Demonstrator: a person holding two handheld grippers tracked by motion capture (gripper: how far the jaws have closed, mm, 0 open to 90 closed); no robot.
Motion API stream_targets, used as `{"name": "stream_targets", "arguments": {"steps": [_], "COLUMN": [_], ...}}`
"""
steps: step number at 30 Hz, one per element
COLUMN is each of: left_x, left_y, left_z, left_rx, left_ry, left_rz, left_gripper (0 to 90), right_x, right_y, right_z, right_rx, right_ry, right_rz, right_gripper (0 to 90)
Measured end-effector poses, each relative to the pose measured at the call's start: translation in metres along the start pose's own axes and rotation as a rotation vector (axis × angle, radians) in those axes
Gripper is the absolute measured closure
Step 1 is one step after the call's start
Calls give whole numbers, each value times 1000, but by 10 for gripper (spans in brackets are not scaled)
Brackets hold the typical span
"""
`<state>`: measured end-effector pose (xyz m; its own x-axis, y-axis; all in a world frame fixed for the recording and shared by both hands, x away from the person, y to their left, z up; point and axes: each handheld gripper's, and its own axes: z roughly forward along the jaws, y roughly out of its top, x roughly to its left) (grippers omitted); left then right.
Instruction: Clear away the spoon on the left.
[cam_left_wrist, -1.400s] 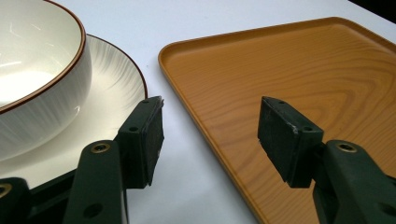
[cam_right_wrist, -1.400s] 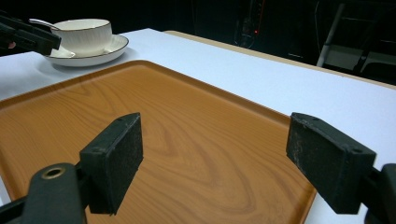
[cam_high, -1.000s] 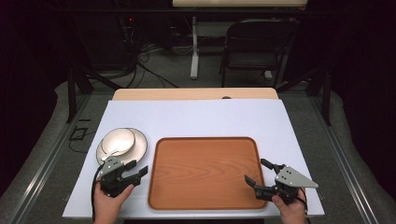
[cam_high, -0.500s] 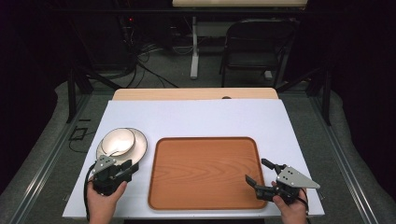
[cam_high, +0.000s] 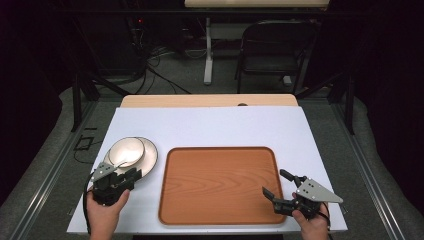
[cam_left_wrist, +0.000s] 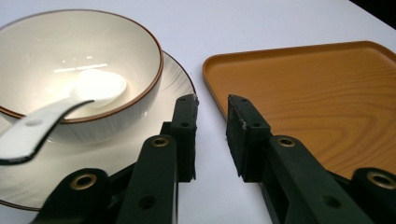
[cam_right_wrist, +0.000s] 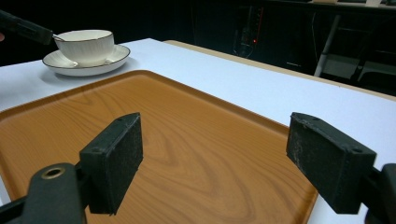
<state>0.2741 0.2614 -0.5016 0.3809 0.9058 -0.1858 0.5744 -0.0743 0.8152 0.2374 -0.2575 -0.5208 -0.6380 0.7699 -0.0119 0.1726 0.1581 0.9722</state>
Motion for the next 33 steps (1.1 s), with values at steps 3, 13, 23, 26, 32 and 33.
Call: {"name": "stream_targets", "arguments": {"steps": [3, 13, 23, 26, 32, 33], "left_x": [2, 11, 25, 28, 37, 39], "left_y": [3, 11, 14, 13, 13, 13], "left_z": [-1, -3, -7, -8, -9, -10], "left_rx": [8, 47, 89, 94, 106, 108], "left_ry": [5, 53, 120, 142, 171, 173], "left_rz": [-2, -24, -44, -44, -51, -53], "left_gripper": [774, 899, 900, 900, 900, 900], "right_x": [1, 1, 1, 1, 1, 1], "right_y": [0, -1, -1, -1, -1, -1], "right_z": [0, 1, 1, 1, 1, 1], "right_rx": [-1, 11, 9, 9, 9, 10], "right_ry": [7, 10, 11, 12, 11, 11], "right_rz": [1, 15, 16, 14, 15, 19], "right_gripper": [185, 185, 185, 185, 185, 185]}}
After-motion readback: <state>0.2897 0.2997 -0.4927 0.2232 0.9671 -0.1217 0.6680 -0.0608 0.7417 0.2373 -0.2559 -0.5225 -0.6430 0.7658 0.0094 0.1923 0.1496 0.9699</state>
